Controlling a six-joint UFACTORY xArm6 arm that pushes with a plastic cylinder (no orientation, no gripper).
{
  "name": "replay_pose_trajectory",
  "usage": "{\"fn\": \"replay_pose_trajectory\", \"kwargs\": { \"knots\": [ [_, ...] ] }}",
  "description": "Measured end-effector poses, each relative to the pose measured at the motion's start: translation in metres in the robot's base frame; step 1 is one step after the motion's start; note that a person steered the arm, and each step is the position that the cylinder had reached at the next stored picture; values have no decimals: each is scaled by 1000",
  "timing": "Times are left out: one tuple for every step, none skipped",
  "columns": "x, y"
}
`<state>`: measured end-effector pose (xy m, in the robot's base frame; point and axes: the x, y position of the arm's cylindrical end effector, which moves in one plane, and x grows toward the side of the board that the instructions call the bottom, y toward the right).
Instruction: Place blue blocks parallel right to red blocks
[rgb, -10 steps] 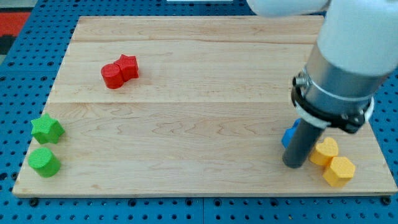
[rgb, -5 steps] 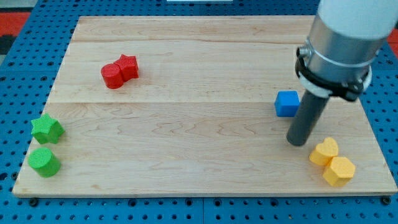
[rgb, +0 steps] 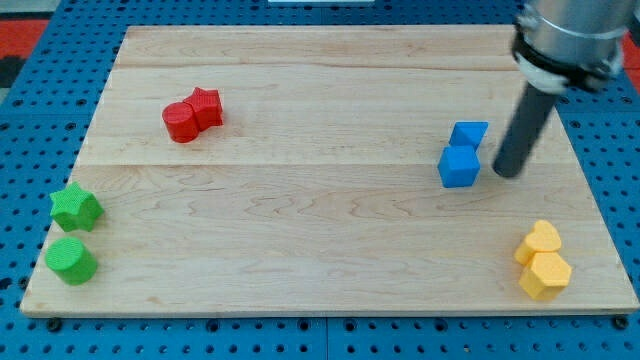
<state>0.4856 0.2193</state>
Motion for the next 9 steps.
{"fn": "replay_pose_trajectory", "kwargs": {
  "knots": [
    [29, 1],
    [2, -34],
    [-41, -61],
    [-80, -81],
    [-77, -95],
    [-34, -102],
    [-12, -80],
    [-24, -53],
    [-52, -57]
  ]
}}
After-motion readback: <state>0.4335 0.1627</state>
